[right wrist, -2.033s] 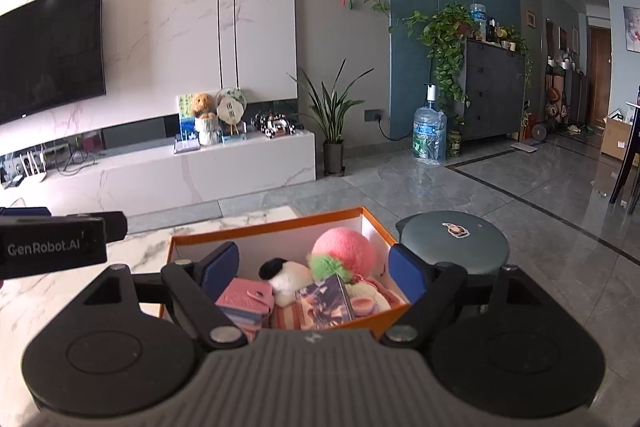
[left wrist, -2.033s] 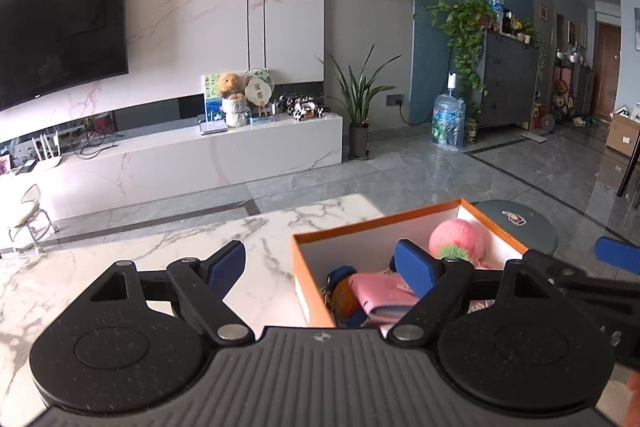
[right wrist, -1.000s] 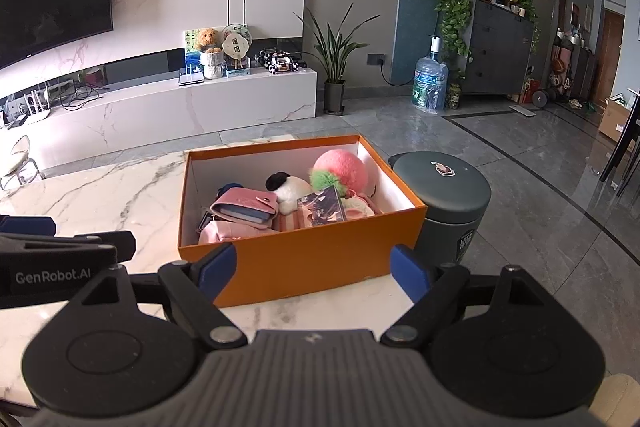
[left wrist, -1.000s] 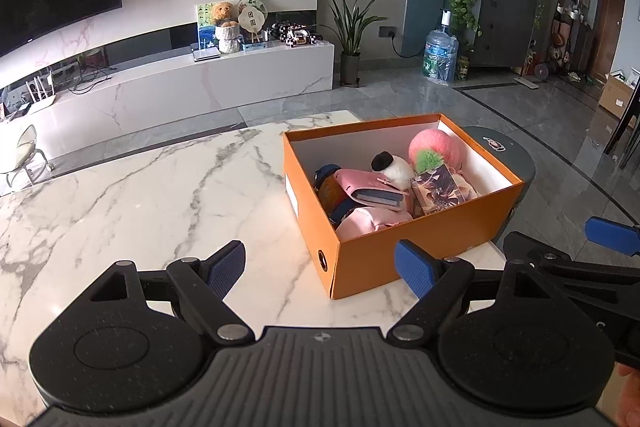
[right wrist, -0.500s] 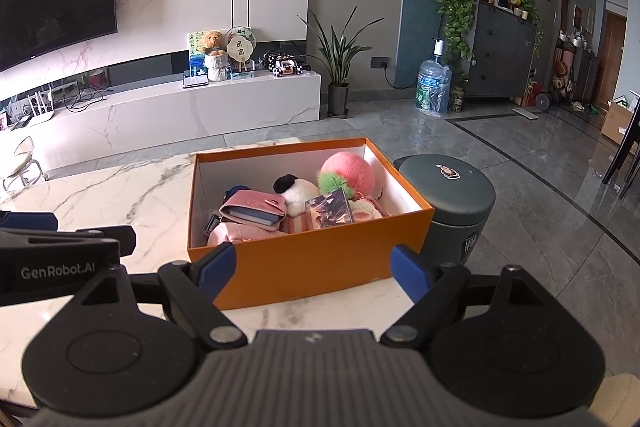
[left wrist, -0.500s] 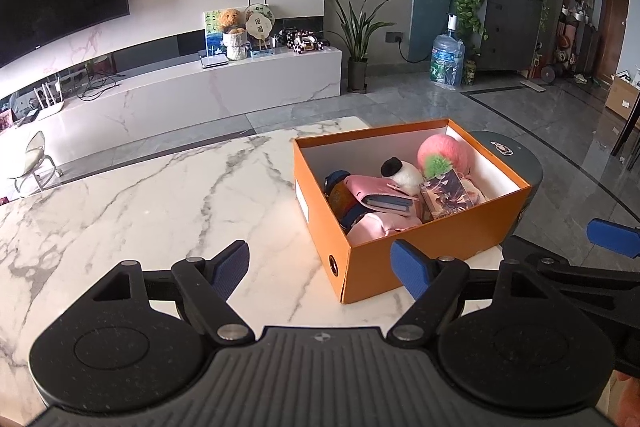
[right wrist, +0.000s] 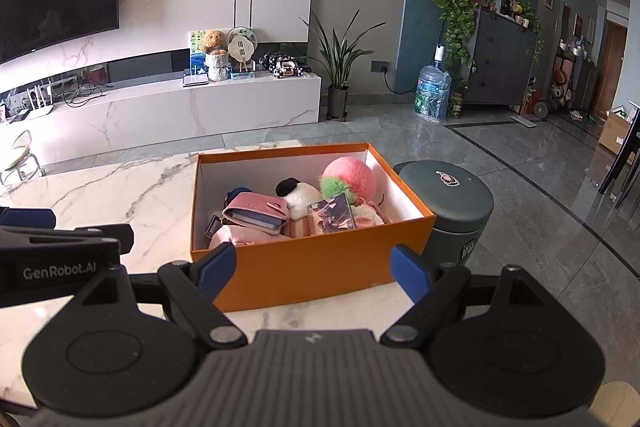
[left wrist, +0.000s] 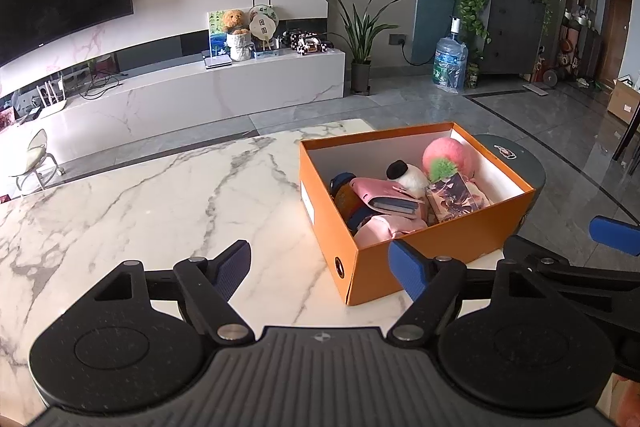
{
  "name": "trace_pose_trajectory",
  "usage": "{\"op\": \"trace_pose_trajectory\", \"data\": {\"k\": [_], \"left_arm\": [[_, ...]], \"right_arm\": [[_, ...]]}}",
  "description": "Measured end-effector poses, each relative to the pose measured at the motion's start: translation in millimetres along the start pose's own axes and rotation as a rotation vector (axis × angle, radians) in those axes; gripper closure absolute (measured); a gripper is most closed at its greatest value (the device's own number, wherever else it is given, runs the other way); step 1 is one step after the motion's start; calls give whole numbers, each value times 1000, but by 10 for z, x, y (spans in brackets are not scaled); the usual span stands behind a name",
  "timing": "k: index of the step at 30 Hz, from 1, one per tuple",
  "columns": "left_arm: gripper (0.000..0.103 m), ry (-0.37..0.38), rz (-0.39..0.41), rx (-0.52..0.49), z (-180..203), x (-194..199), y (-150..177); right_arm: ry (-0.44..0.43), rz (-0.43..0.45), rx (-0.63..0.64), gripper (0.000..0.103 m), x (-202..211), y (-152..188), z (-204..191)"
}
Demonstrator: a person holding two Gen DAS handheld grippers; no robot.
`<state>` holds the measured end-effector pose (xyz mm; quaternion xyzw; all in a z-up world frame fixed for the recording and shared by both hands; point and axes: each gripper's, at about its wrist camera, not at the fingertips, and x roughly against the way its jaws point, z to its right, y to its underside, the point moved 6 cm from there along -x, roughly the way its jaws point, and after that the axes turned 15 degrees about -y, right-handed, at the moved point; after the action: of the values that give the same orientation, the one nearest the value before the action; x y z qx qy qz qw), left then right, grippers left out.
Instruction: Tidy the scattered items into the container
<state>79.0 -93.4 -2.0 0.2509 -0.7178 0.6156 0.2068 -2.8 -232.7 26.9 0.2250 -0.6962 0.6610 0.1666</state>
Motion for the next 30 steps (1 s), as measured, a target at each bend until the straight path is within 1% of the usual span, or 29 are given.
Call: {"op": "trace_pose_trajectory", "data": {"k": [8, 17, 30], "left_arm": [[14, -6, -2, 0, -27, -19, 17], [17, -10, -2, 8, -67, -17, 13], [17, -29, 24, 4, -105, 42, -15]], "right_arm": [[6, -6, 4, 17, -14, 9, -50], [8, -9, 2, 17, -41, 5, -97], [9, 5, 4, 17, 2, -18, -147]]}}
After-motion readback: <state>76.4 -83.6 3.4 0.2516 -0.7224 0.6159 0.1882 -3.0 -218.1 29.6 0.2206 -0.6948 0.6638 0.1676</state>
